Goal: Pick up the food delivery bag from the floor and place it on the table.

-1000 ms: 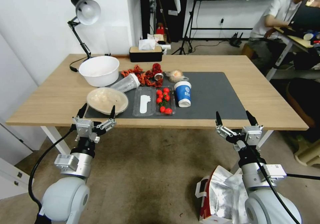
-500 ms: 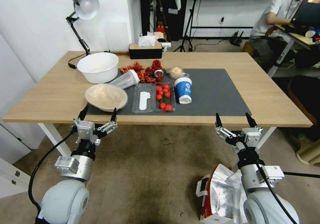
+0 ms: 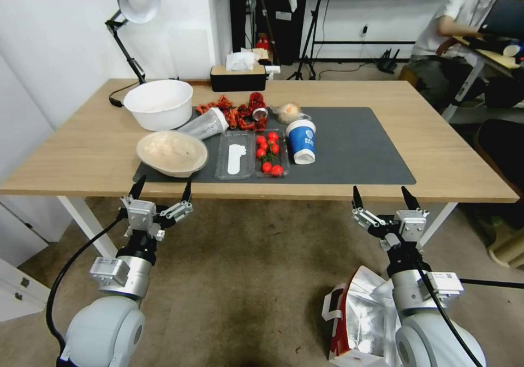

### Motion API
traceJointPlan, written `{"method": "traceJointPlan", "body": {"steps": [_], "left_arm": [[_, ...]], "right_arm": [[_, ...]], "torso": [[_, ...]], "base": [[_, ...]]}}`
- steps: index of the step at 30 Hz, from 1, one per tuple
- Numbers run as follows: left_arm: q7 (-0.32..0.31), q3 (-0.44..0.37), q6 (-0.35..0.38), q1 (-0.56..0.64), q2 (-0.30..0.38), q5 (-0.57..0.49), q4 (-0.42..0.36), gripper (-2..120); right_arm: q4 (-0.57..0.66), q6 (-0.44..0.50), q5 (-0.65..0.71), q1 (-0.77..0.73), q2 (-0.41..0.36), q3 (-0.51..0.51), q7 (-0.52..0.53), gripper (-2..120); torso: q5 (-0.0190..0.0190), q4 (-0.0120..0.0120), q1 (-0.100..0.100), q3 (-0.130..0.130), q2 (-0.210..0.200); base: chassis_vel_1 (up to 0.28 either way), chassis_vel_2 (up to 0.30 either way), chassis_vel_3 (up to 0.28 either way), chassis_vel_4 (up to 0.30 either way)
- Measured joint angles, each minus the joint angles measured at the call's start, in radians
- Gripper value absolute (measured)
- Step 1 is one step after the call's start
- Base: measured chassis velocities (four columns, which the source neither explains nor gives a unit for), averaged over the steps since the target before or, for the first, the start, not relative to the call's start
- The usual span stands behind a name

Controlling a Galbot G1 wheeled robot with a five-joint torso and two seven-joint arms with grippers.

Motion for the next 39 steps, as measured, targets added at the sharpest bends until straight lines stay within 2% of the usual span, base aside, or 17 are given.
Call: {"method": "traceJointPlan", "body": {"steps": [39], "left_arm": [[-0.01, -0.007, 0.002, 0.009, 0.005, 0.006, 0.005, 99]], "right_arm": [[0.012, 0.014, 0.008, -0.006, 0.017, 0.01, 0.0, 100]], "torso": [[0.0, -0.0002, -0.073, -0.102, -0.174]], "base": [[0.0, 0.0, 0.0, 0.0]]}}
